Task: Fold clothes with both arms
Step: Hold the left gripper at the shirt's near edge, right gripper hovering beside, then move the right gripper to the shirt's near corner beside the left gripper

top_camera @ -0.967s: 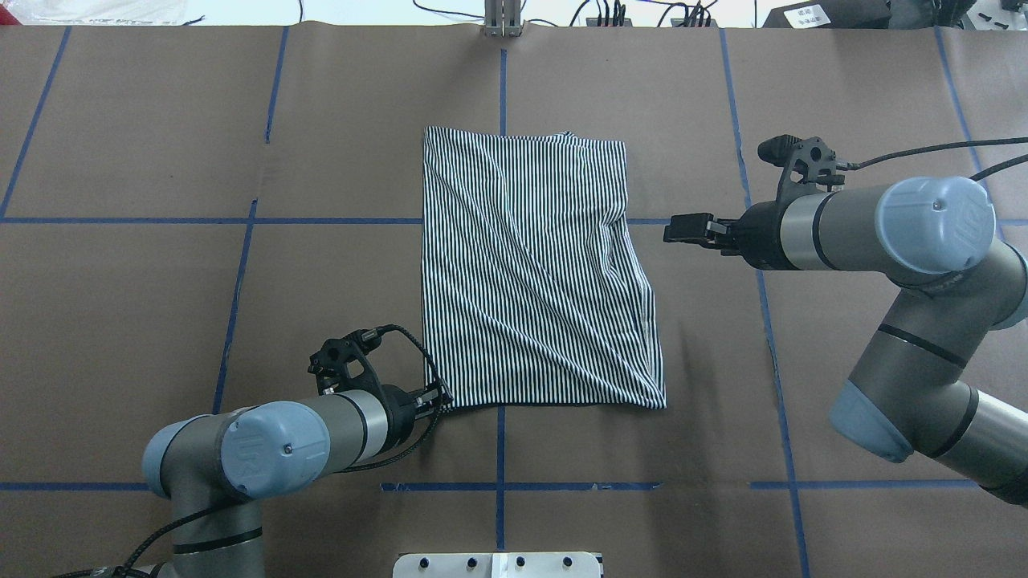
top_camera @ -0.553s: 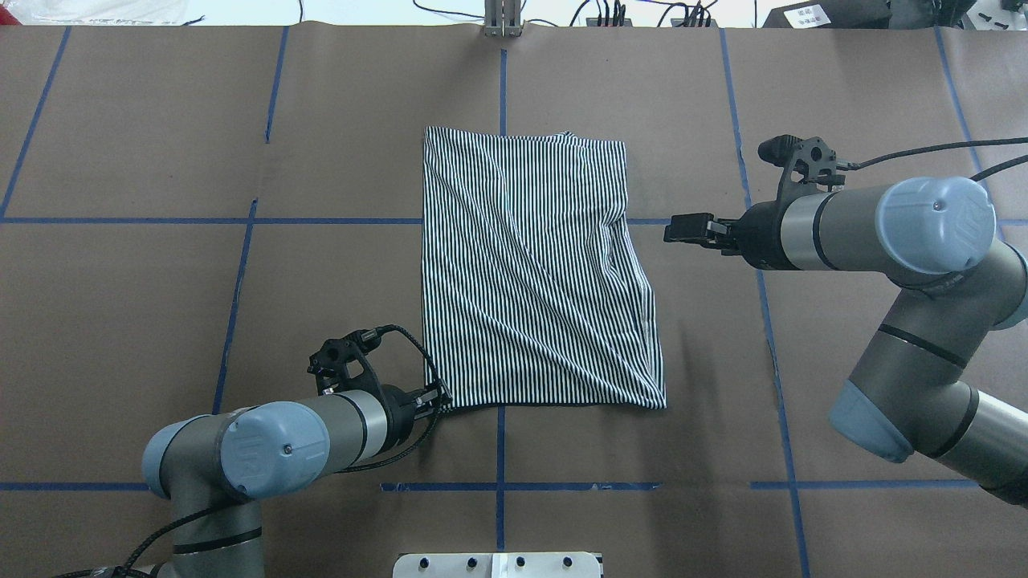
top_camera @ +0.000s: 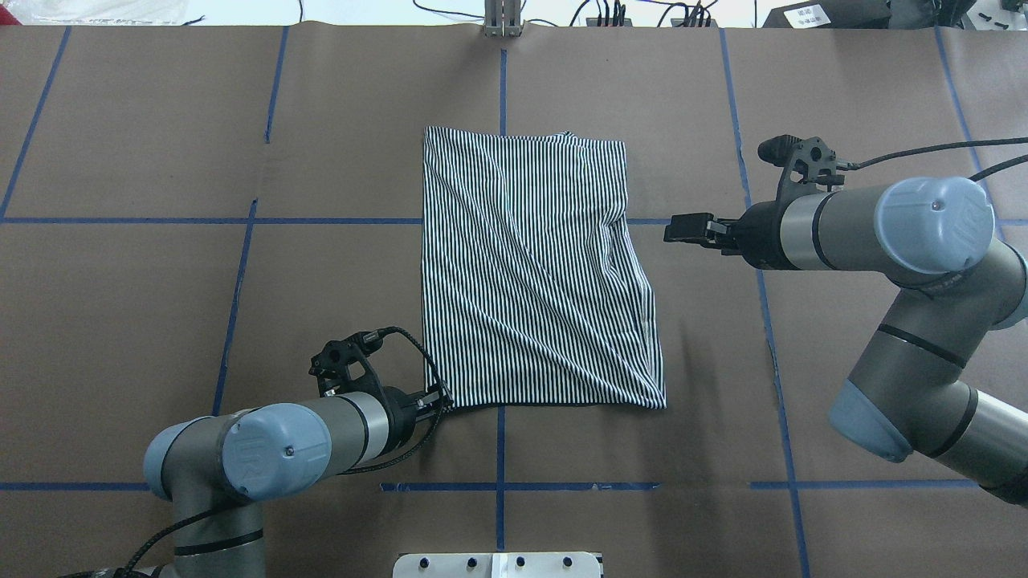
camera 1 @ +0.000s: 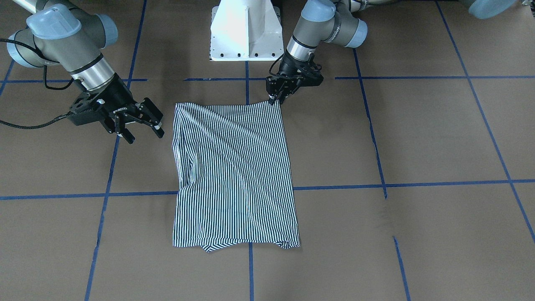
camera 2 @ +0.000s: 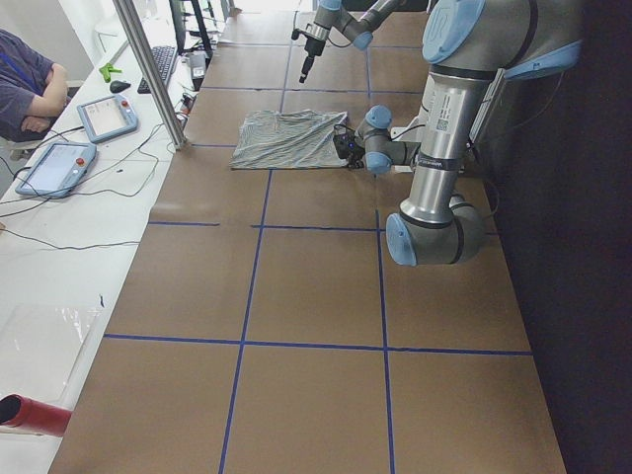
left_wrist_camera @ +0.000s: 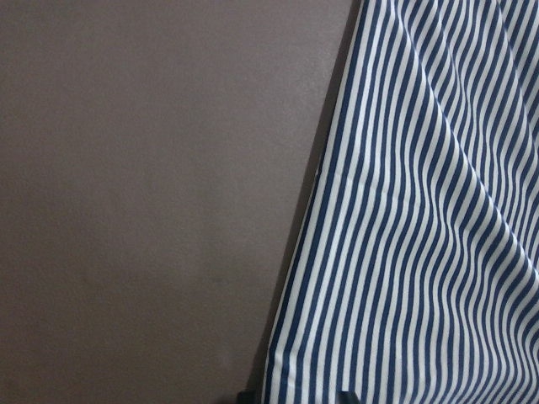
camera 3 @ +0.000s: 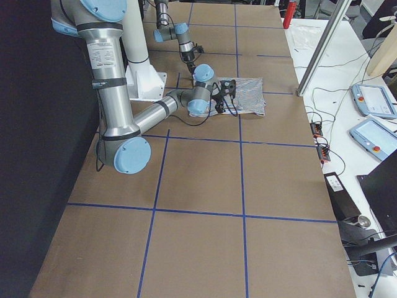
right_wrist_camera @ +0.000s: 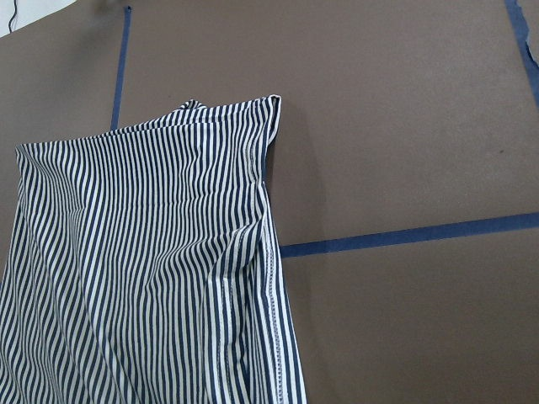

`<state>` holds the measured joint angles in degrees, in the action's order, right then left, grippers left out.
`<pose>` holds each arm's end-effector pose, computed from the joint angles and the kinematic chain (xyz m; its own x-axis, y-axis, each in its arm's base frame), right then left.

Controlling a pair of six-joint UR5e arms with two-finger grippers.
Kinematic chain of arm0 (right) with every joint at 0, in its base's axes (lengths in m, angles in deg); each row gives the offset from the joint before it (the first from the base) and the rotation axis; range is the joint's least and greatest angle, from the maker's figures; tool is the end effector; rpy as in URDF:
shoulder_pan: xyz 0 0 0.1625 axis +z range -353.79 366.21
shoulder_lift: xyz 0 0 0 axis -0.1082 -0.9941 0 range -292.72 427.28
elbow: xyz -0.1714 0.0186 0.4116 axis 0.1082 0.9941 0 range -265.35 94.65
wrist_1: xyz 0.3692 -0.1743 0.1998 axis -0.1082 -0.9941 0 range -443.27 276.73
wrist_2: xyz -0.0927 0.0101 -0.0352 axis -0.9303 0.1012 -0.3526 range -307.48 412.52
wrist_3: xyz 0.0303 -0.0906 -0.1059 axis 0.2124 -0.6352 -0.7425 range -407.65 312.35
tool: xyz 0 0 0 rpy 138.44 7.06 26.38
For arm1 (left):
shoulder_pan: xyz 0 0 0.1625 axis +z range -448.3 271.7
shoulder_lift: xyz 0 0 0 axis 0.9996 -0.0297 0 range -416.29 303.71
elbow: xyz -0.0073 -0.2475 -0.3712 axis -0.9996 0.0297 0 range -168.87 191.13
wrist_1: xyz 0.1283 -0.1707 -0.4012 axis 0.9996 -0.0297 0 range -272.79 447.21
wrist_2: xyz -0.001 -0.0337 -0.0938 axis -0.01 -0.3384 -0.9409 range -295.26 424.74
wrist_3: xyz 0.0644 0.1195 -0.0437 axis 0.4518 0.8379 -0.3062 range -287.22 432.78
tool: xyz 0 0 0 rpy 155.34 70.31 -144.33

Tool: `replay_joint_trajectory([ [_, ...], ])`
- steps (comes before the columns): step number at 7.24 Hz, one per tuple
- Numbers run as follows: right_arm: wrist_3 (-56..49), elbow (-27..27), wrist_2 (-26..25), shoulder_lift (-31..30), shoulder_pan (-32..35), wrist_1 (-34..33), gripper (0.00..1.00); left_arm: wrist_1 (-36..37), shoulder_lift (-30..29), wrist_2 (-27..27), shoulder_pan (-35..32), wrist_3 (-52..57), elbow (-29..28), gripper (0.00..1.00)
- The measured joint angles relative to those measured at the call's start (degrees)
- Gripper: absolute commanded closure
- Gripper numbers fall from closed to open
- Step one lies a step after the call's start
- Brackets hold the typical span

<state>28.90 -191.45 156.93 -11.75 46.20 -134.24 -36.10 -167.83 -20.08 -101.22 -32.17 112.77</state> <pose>-0.4263 -0.4853 0.3676 0.4060 0.0467 0.9127 -0.3637 0.9245 0.1145 0.6471 -0.2985 0.3050 0.2974 -0.3318 -0.8953 0.3934 0.8969 -0.2017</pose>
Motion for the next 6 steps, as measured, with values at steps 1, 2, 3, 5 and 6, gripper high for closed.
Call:
replay_joint_trajectory([
  [1, 0.0, 0.04, 0.0, 0.01, 0.0, -0.01, 0.0, 0.0, -0.05, 0.0, 0.05, 0.0, -0.12, 0.57],
  [2, 0.0, 0.07, 0.0, 0.01, 0.0, -0.01, 0.0, 0.0, -0.07, 0.0, 0.07, 0.0, -0.17, 0.59],
  [3, 0.0, 0.09, 0.0, 0.01, 0.0, -0.01, 0.0, 0.0, -0.11, 0.0, 0.08, 0.0, -0.2, 0.72],
  [5, 0.0, 0.1, 0.0, 0.04, -0.03, -0.01, 0.0, 0.04, -0.16, 0.0, 0.09, 0.08, -0.21, 1.0],
  [6, 0.0, 0.06, 0.0, 0.05, -0.06, -0.01, 0.0, 0.02, -0.17, 0.0, 0.09, 0.29, -0.21, 1.0],
])
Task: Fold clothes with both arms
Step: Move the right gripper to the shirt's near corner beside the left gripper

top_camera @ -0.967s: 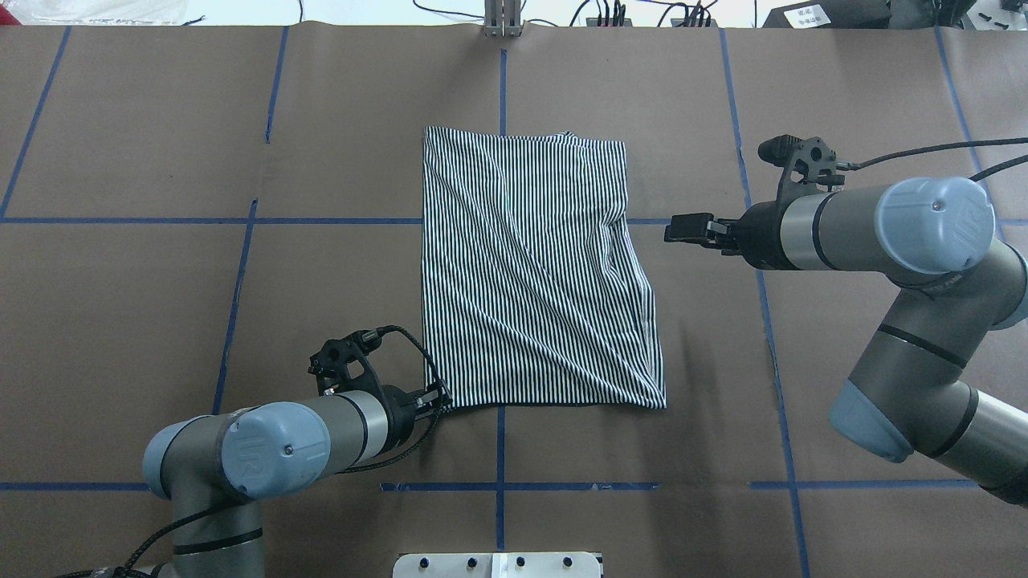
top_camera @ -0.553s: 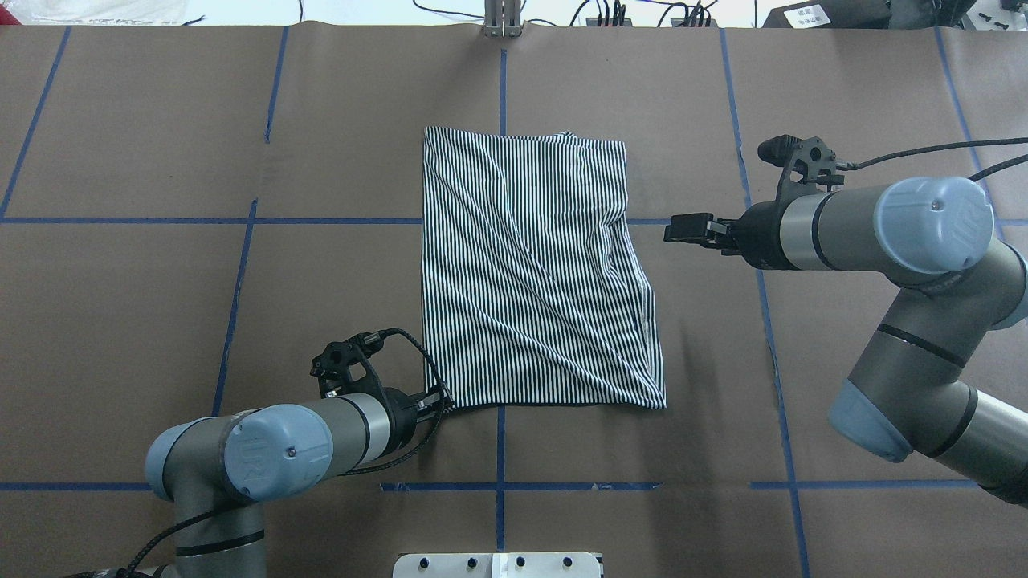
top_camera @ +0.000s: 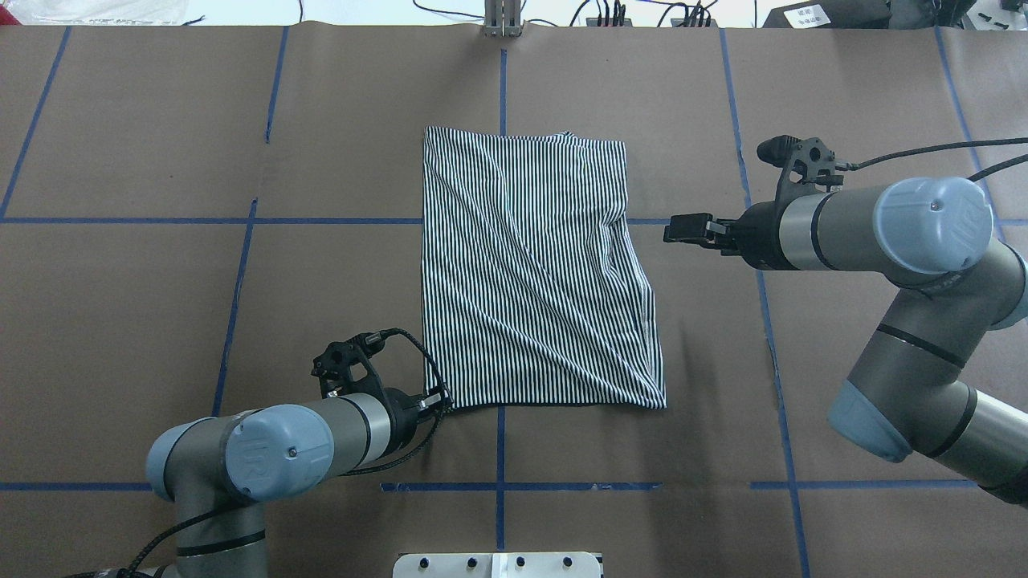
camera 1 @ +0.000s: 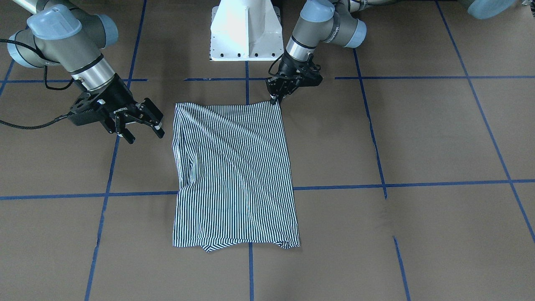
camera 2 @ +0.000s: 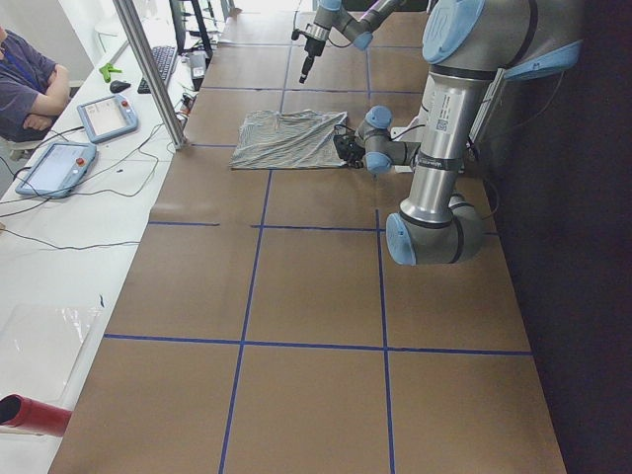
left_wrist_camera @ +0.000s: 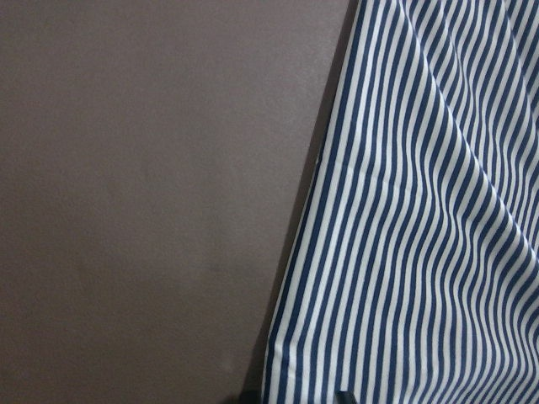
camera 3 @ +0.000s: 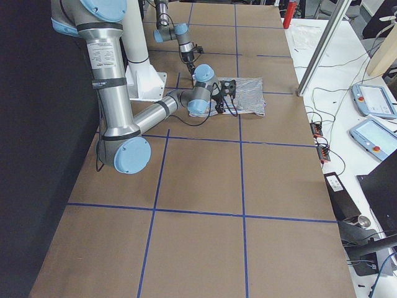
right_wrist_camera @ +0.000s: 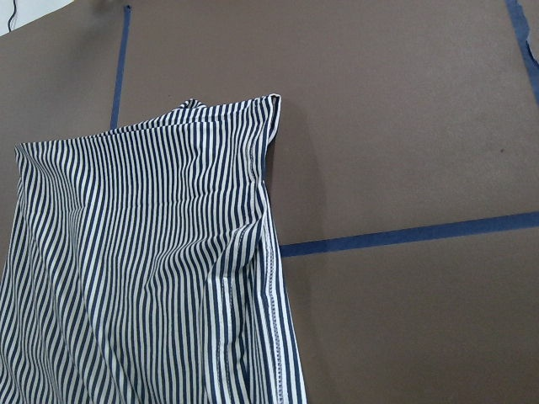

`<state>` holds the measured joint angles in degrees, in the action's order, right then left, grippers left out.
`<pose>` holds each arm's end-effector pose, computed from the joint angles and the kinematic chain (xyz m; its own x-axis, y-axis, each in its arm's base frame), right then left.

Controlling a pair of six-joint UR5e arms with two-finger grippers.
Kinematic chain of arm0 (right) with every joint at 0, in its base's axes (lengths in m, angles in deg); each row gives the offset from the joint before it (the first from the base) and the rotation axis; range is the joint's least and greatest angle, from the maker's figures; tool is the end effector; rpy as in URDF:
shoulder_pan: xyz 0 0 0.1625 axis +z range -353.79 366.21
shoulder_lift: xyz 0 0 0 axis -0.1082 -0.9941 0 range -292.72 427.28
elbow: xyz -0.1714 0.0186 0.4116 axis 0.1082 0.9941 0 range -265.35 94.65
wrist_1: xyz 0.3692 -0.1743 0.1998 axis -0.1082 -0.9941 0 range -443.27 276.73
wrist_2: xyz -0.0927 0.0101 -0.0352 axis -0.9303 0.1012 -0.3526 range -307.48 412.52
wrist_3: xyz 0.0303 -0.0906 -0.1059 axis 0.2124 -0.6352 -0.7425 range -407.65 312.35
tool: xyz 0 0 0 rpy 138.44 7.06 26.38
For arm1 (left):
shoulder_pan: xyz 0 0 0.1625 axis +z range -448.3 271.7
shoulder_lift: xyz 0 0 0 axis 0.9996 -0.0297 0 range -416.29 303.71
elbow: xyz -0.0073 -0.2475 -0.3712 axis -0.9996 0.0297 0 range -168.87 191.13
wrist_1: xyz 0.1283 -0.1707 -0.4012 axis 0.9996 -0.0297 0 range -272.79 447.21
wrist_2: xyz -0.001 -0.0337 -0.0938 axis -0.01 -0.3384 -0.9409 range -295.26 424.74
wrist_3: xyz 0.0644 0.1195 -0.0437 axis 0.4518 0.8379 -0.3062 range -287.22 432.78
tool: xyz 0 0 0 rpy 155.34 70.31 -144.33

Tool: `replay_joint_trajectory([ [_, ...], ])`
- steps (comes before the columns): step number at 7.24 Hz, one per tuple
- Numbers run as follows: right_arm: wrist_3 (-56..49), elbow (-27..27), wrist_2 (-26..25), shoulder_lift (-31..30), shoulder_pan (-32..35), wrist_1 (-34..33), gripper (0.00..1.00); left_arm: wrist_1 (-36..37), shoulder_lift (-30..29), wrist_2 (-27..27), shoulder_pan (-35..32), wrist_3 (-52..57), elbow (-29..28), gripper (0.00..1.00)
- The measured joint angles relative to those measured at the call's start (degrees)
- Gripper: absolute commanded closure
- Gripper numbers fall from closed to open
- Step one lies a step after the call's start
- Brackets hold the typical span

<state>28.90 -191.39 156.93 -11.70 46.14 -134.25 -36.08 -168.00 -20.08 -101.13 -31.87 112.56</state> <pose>-0.4272 -0.4851 0.3677 0.4063 0.0465 0.9126 -0.3627 0.9249 0.1144 0.6490 -0.2978 0.3050 0.3009 -0.3268 -0.8959 0.3907 0.8992 -0.1969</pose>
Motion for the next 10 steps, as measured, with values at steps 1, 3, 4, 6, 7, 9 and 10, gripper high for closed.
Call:
replay_joint_trajectory([
  [1, 0.0, -0.08, 0.0, 0.02, -0.01, 0.0, 0.0, -0.02, 0.01, 0.0, 0.0, 0.21, 0.0, 1.0],
  [3, 1.94, -0.49, -0.38, 0.42, -0.27, -0.29, 0.04, -0.02, -0.01, 0.04, 0.0, 0.39, 0.05, 1.0],
  [4, 5.73, -1.29, -1.89, 0.64, -1.23, -1.57, 0.05, -0.02, -0.05, 0.02, 0.03, 0.4, 0.1, 1.0],
  [6, 15.91, -6.68, -7.79, 1.16, -6.24, -11.62, 0.06, -0.02, -0.14, 0.0, 0.07, 0.43, 0.15, 1.0],
  [7, 22.14, -9.36, -11.7, 2.22, -10.31, -17.69, 0.08, -0.02, -0.19, 0.0, 0.08, 0.45, 0.26, 1.0],
  [9, 31.95, -10.56, -18.91, 6.53, -18.38, -27.43, 0.13, -0.04, -0.25, -0.02, 0.09, 0.42, 0.58, 1.0],
  [10, 36.43, -10.09, -20.59, 8.34, -21.29, -31.03, 0.15, -0.06, -0.37, -0.06, 0.09, 0.42, 0.68, 1.0],
])
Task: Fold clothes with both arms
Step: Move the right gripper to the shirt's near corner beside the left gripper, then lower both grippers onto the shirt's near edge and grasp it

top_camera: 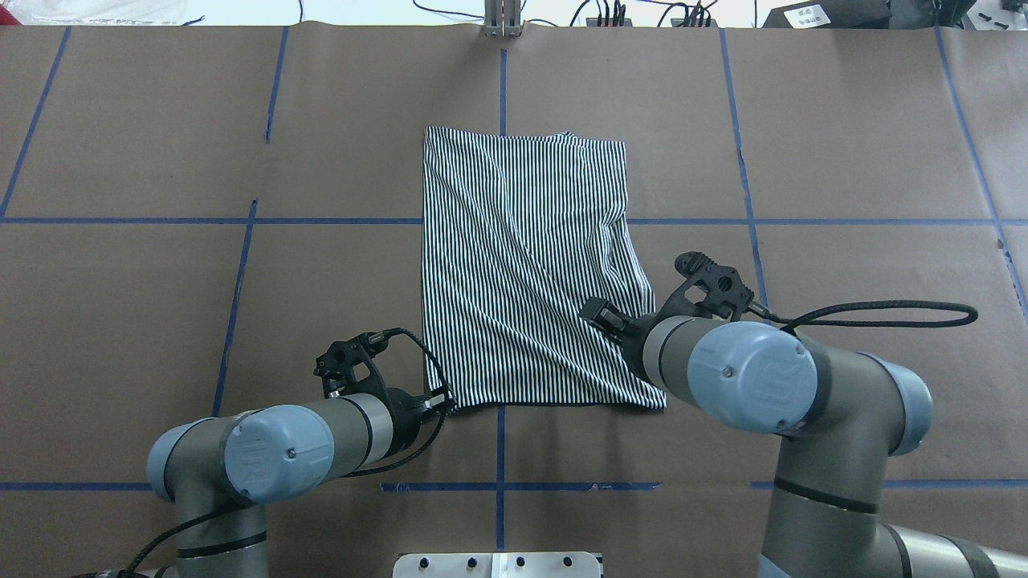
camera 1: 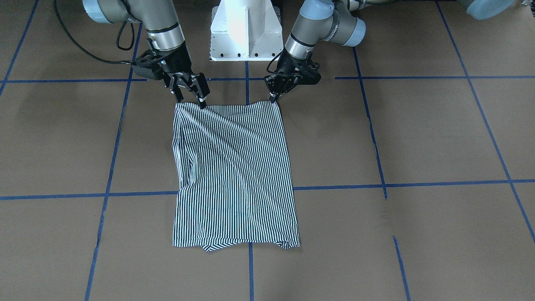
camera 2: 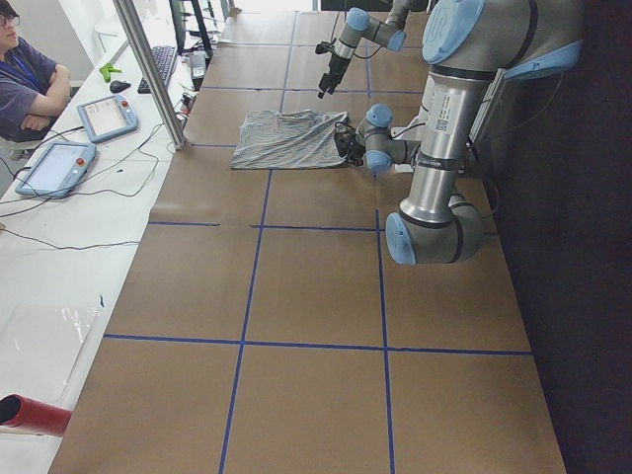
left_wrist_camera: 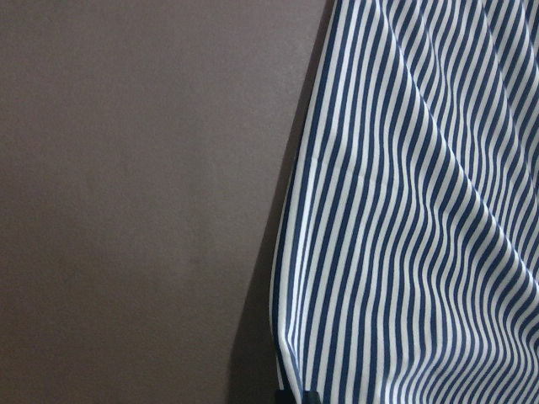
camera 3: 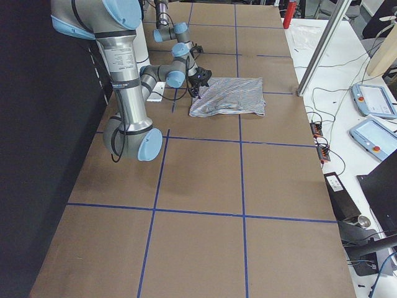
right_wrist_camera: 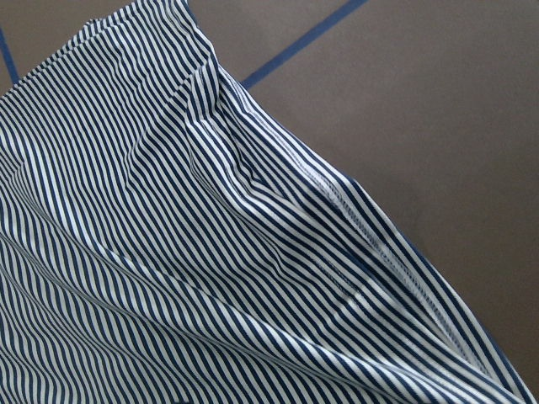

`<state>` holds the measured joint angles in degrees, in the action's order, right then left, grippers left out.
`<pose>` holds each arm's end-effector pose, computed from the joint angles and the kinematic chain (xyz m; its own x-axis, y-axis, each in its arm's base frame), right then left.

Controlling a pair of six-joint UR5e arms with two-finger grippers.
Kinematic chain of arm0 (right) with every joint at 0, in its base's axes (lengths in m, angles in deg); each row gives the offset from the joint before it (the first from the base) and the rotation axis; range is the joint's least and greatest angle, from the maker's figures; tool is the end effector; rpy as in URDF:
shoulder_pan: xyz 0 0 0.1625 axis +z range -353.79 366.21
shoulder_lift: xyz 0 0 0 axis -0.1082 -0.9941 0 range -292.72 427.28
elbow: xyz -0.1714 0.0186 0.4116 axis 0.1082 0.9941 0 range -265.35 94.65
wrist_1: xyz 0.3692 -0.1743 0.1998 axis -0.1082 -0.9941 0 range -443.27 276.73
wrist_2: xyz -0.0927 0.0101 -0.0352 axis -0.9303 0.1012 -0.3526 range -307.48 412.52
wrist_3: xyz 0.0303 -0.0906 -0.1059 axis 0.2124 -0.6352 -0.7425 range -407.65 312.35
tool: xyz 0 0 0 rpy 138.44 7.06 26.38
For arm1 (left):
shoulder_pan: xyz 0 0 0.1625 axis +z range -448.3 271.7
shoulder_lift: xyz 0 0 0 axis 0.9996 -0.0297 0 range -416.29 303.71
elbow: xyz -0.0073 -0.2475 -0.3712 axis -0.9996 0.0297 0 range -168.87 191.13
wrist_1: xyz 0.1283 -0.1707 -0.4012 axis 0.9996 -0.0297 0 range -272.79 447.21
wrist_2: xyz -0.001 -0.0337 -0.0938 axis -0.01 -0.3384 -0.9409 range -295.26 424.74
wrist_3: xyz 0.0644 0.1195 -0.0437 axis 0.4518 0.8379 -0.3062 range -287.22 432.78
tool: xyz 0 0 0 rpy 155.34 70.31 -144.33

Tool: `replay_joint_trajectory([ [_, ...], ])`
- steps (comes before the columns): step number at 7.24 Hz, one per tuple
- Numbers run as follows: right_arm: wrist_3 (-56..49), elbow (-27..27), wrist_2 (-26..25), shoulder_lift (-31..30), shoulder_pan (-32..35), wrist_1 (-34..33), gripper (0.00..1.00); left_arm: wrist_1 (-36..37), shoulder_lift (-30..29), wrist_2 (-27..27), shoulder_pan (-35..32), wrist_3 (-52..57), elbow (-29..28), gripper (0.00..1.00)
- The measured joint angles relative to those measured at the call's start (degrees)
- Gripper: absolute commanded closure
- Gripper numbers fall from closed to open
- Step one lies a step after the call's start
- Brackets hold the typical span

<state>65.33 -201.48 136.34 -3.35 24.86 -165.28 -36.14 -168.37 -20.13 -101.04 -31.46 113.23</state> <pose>-0.5454 -0.3410 0.2777 0.3627 0.5323 0.7649 -0.5883 0.7674 -0.2550 0.6472 -0.2961 0.2941 0.2875 -0.3162 -0.9041 0.3828 0.9032 -0.1942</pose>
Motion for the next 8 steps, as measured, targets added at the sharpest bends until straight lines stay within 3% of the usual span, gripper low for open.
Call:
replay_joint_trajectory([
  [4, 9.3, 4.71, -4.66, 1.44, -5.01, -2.72, 0.16, -0.07, -0.33, -0.03, 0.0, 0.0, 0.09, 1.0],
  [8, 10.12, 6.61, -5.15, 1.42, -5.74, -3.06, 0.16, -0.21, -0.34, -0.03, 0.0, 0.0, 0.13, 1.0],
])
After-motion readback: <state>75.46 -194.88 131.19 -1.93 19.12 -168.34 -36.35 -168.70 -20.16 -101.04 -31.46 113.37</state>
